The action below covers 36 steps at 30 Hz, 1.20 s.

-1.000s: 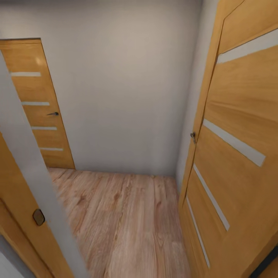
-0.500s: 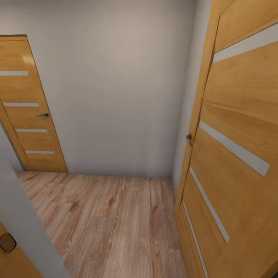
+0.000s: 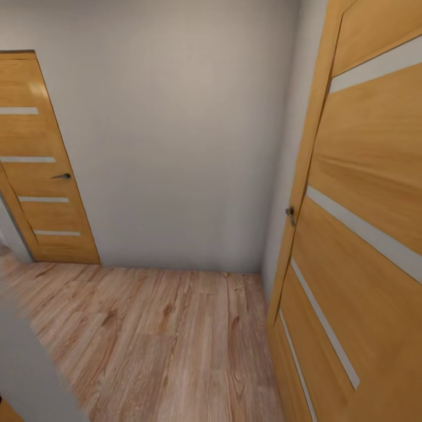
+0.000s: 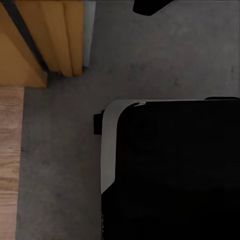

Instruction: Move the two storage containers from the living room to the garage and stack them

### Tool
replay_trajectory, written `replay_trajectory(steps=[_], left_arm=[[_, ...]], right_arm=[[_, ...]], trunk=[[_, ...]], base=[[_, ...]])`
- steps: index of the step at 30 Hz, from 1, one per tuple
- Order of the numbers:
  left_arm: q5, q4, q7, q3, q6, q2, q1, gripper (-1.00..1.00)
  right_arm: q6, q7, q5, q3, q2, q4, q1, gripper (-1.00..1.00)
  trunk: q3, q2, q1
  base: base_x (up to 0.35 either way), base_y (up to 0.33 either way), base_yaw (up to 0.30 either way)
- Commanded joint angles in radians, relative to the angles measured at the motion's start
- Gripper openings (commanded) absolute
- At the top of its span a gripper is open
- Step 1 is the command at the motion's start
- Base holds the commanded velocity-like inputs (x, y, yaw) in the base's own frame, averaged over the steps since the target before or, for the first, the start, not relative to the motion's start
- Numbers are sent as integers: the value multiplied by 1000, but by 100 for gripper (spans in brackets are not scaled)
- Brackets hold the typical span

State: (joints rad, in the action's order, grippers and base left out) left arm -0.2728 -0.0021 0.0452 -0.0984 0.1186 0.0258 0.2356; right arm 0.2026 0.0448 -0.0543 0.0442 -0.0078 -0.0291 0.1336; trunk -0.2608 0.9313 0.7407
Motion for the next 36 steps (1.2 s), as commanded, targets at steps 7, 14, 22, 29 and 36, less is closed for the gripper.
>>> replay_trajectory(steps=[7,14,22,29,36], left_arm=[[-8,1,2,-8,4,0,1,100],[-8,1,2,-8,4,0,1,100],[-8,1,2,-8,4,0,1,100],[-8,1,3,-8,4,1,1,100],[-8,1,4,-8,4,2,1,100]], right_arm=[[6,1,-6,5,0,-3,1,100],[6,1,-6,5,0,-3,1,100],[6,1,-6,5,0,-3,1,100],[5,1,-6,5,1,-3,1,100],[5,1,-6,5,2,-3,1,100]], trunk=[[-1,1,1],[-1,1,1],[-1,1,1],[-1,1,1],[-1,1,1]], base=[[318,0,0],[233,0,0],[118,0,0],[116,0,0],[159,0,0]])
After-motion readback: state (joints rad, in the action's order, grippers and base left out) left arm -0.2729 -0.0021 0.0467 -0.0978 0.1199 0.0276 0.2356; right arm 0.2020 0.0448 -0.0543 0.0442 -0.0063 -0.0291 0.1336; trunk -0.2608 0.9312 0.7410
